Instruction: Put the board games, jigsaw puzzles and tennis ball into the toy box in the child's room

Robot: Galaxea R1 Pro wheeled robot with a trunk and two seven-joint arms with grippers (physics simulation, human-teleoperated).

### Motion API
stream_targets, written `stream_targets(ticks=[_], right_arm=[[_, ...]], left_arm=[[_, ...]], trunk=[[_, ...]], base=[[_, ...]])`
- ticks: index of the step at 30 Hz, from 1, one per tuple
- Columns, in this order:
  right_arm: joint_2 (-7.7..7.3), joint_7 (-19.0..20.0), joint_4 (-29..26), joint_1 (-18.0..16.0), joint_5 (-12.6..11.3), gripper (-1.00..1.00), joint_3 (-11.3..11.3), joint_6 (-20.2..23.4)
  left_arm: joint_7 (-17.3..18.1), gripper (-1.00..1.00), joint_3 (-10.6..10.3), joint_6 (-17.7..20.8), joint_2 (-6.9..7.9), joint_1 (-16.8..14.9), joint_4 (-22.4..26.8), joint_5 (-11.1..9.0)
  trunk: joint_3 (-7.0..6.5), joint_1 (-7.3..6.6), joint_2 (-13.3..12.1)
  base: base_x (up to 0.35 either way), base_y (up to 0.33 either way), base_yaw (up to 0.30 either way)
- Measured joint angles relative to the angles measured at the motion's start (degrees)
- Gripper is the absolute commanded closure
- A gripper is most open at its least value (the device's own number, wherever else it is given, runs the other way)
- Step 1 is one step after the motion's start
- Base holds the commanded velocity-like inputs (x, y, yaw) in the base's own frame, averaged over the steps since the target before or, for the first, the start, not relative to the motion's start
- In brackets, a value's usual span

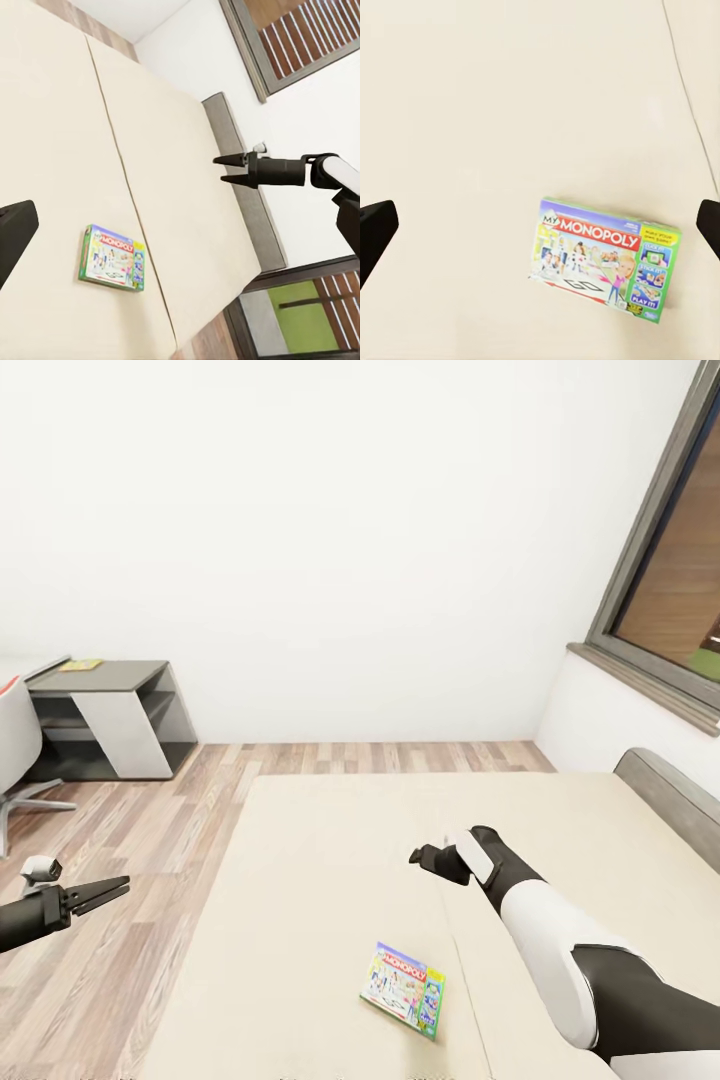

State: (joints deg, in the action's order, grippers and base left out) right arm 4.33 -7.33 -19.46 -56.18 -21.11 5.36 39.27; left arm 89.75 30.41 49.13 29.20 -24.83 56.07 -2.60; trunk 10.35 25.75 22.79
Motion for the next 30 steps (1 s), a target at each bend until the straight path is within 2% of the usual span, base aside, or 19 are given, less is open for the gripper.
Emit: stream_targets(ticks=[13, 21, 30], right_arm=[[-0.08, 0.0, 0.9, 0.1, -0.1, -1.00, 0.0, -0.7], [-0.15, -0.1, 3.7, 0.1, -0.2, -1.00, -0.1, -3.2], [-0.50, 0.0, 4.8, 0.1, -0.2, -1.00, -0.6, -3.9]], left_arm=[[0.0, -1.00, 0.0, -0.1, -0.03, 0.0, 0.0, 0.0], [0.0, -1.00, 0.0, -0.1, -0.03, 0.0, 0.0, 0.0], [0.0, -1.00, 0.0, -0.1, -0.03, 0.0, 0.0, 0.0]], trunk=[[1.23, 0.00, 0.0], [1.98, 0.00, 0.0], [2.83, 0.00, 0.0]], base=[[0.000, 0.000, 0.000], [0.000, 0.000, 0.000], [0.000, 0.000, 0.000]])
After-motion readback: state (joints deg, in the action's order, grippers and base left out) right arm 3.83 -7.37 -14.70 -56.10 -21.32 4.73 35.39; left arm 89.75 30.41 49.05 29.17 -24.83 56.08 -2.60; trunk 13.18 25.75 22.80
